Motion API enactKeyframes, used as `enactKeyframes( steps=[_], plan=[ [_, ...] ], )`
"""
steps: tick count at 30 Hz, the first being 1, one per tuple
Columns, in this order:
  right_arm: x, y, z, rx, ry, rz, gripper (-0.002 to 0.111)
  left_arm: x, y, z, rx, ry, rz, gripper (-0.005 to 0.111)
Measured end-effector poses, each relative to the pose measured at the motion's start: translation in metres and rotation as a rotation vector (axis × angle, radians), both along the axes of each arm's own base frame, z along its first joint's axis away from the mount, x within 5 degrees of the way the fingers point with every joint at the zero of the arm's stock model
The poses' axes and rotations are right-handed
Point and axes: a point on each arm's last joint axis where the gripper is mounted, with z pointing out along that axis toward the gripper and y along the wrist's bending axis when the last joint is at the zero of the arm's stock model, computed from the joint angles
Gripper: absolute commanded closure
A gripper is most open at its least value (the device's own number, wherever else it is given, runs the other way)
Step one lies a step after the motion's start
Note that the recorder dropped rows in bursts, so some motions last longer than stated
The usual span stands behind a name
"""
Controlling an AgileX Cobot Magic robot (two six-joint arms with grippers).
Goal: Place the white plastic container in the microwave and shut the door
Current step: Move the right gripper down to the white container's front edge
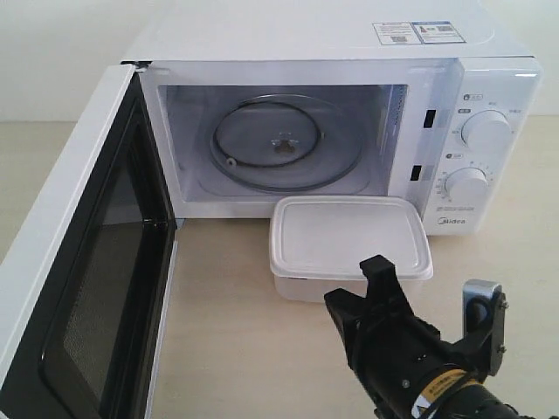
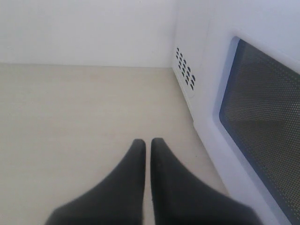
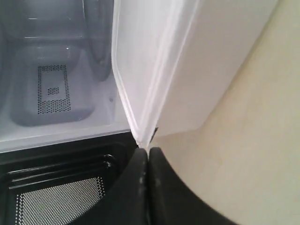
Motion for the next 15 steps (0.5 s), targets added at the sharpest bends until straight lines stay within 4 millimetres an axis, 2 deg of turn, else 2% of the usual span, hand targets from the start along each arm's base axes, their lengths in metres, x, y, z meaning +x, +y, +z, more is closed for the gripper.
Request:
enactKeyframes(
  steps=[2,4,10,15],
  plan=[
    [0.002,0.005,0.0,0.023,0.003,-0.028,0.107,0.0,0.0,0.0,0.0,0.0,0.0,0.102],
    [0.005,0.008,0.002,0.043,-0.006,-0.056,0.101,0.0,0.0,0.0,0.0,0.0,0.0,0.102],
    [0.009,0.005,0.002,0.071,0.005,-0.143,0.062,0.0,0.0,0.0,0.0,0.0,0.0,0.102],
    [0.011,0.005,0.001,0.094,0.037,-0.195,0.06,0.0,0.0,0.0,0.0,0.0,0.0,0.102]
  ],
)
